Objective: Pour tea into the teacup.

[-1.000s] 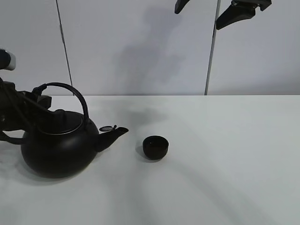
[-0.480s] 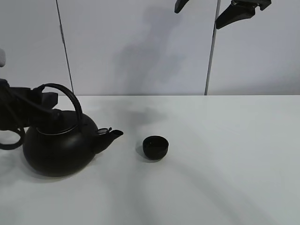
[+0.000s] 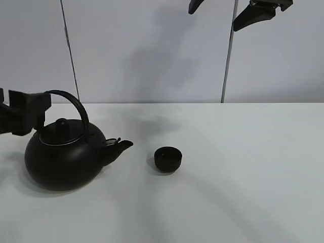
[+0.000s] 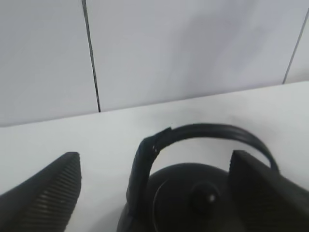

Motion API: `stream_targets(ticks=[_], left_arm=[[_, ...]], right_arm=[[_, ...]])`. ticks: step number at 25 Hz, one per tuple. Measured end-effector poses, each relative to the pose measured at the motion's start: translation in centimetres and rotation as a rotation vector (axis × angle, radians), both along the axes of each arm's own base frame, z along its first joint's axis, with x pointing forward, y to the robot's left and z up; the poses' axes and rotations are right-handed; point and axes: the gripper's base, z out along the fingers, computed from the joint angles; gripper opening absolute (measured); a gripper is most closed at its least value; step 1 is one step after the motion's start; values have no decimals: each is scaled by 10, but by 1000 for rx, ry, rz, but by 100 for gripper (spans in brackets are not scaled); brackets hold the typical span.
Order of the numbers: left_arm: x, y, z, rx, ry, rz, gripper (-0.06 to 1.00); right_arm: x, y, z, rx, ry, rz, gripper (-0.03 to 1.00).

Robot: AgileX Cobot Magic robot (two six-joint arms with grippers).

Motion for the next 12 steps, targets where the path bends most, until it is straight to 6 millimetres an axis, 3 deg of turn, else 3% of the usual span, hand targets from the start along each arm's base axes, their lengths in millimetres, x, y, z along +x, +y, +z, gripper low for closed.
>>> stream_targets(ticks=[7,12], left_arm=[[-18,-3,40,-33,-78,-112,68],[-27,-2,69,-26,55,-135,69]], right_arm=[[0,0,0,0,0,0,63],[0,0,0,0,0,0,63]])
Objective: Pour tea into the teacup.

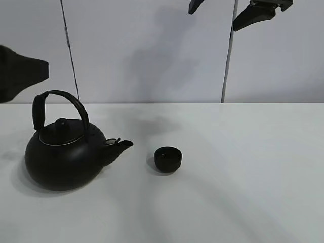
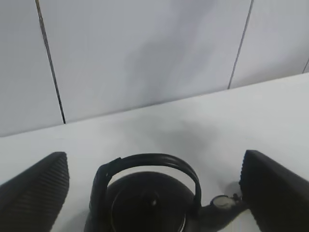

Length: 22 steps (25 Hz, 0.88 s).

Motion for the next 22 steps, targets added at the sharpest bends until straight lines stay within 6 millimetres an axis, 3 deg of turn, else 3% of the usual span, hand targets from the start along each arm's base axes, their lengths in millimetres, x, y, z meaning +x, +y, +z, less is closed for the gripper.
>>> stream_targets(ticks=[3,9,14,17,22], left_arm=[[5,-4,29,42,159,1,69],[21,-17,114,159,450,31,67],[42,-36,159,160,587,-26,67],[65,-49,163,195,664,-40,67],[98,-68,136,201,825,-76,67]], right_arm=[[0,0,0,0,0,0,63],[0,0,0,0,-1,0,63],[0,1,0,20,6,-2,63],[-5,3,-3,41,79,9,63],[-22,6,-14,40,298,63,63]])
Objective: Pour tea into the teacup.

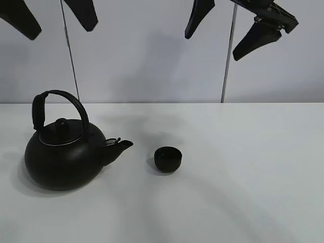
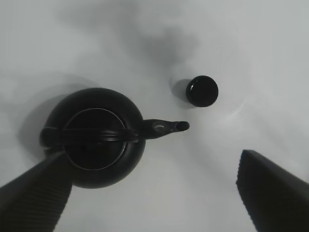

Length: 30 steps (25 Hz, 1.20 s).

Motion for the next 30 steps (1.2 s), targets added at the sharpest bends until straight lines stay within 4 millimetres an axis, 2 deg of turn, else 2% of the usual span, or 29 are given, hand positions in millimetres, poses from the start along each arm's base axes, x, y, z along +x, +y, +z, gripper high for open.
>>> stream_targets(ticks=[4,18,30], left_arm=[[6,-5,-11,-15,52,1,67],[8,-7,-10,-41,36,7,67],[8,-7,-10,-41,36,8,67]], right_arm=[[-9,0,-2,-14,81,29,63],[-11,-1,-1,-15,94,35,63],[-5,1,-15,-27,134,37,63]])
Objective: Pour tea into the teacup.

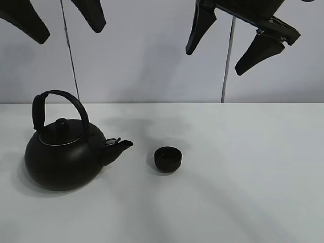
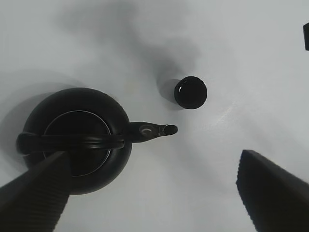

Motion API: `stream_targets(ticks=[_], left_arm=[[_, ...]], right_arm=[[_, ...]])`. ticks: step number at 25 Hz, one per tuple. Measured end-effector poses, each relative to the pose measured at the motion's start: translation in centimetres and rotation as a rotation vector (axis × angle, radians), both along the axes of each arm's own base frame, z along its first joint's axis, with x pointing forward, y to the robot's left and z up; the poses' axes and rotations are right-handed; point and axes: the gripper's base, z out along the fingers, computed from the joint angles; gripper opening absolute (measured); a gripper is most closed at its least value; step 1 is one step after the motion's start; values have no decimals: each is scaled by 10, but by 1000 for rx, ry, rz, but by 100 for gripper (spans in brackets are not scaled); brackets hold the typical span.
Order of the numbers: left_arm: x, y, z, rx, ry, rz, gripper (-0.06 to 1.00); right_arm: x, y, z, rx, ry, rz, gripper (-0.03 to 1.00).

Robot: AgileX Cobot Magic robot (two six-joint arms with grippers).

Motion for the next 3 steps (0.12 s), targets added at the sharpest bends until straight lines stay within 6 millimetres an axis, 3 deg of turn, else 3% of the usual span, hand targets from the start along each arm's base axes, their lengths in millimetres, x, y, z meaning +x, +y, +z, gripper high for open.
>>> stream_targets(ticks=[3], left_arm=[[0,0,0,0,0,0,67]], right_arm=[[0,0,0,0,0,0,63]])
